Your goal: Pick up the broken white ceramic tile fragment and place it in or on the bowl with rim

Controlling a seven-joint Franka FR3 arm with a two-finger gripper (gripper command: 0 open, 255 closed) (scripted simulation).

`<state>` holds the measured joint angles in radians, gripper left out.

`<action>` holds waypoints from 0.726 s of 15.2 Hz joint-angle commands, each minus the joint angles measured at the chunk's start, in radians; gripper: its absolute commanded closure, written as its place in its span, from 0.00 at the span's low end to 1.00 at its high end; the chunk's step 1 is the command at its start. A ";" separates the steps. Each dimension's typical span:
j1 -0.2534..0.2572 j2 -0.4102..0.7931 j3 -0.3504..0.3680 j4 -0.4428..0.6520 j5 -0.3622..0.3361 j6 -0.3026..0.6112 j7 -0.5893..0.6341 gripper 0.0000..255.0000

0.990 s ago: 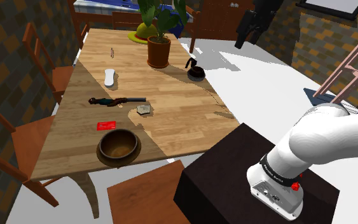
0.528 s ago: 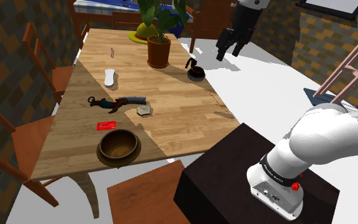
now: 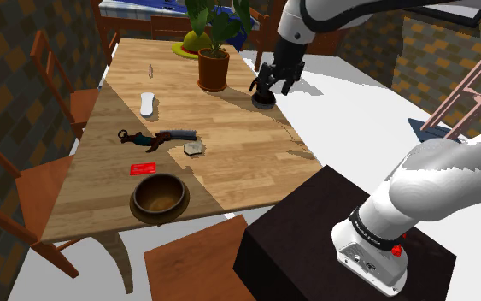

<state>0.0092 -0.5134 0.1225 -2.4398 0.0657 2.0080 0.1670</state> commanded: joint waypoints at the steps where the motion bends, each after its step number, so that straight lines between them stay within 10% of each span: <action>1: 0.001 0.060 0.014 -0.006 0.007 0.066 0.020 0.00; 11: 0.008 0.429 0.077 0.084 -0.001 0.335 0.139 0.00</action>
<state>0.0133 -0.1311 0.1900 -2.3762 0.0696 2.3169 0.2839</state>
